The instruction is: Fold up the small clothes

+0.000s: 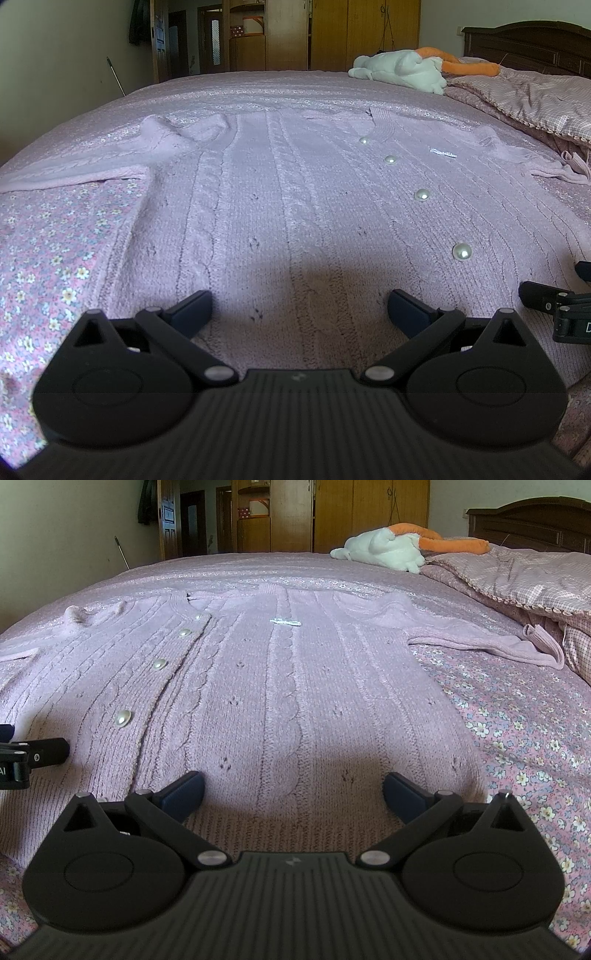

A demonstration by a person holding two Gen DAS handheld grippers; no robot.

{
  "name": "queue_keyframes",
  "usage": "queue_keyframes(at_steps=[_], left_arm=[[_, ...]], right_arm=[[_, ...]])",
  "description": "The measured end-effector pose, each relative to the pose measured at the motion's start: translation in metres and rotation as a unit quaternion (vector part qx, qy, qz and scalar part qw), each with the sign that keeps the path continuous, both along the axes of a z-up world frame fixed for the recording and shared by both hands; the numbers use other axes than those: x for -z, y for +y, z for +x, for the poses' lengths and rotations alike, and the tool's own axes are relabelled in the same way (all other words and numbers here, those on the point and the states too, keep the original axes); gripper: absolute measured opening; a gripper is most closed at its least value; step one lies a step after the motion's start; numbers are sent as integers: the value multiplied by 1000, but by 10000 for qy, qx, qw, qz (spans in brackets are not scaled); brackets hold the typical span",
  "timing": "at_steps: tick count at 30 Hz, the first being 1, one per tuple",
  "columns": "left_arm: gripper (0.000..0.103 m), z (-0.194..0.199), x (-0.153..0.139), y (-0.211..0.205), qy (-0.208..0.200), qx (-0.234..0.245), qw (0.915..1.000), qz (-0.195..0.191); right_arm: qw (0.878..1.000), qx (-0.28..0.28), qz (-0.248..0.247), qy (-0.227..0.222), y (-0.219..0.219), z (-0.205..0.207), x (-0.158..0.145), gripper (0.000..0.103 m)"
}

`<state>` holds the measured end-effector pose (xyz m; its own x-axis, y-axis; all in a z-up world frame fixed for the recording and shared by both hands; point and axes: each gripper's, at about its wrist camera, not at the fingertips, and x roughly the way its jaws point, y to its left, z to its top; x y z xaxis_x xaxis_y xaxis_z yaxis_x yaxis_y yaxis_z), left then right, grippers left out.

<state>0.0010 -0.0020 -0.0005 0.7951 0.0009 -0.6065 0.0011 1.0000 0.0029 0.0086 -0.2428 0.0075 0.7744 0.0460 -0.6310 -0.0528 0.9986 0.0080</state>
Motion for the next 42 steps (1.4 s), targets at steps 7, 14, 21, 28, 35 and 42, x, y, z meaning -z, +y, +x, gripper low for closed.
queue_keyframes(at_steps=[7, 14, 21, 28, 35, 42], left_arm=[[103, -1, -1, 2, 9, 9, 10000, 12], [103, 0, -3, 1, 61, 28, 10000, 14], [103, 7, -11, 3, 407, 116, 9991, 45], [103, -4, -20, 6, 749, 159, 9970, 66], [103, -3, -47, 20, 836, -93, 9961, -252], [103, 16, -70, 25, 759, -321, 9963, -254]], right_arm=[[10000, 1, -1, 1, -1, -1, 1, 103], [10000, 2, 7, 45, -4, 2, 1, 103], [9988, -219, -84, 430, -3, 12, -6, 103], [9979, -356, 26, 536, -6, 10, -14, 103], [9946, -657, 622, 501, -16, 11, -39, 103], [9925, -466, 1029, 465, -45, 36, -55, 103]])
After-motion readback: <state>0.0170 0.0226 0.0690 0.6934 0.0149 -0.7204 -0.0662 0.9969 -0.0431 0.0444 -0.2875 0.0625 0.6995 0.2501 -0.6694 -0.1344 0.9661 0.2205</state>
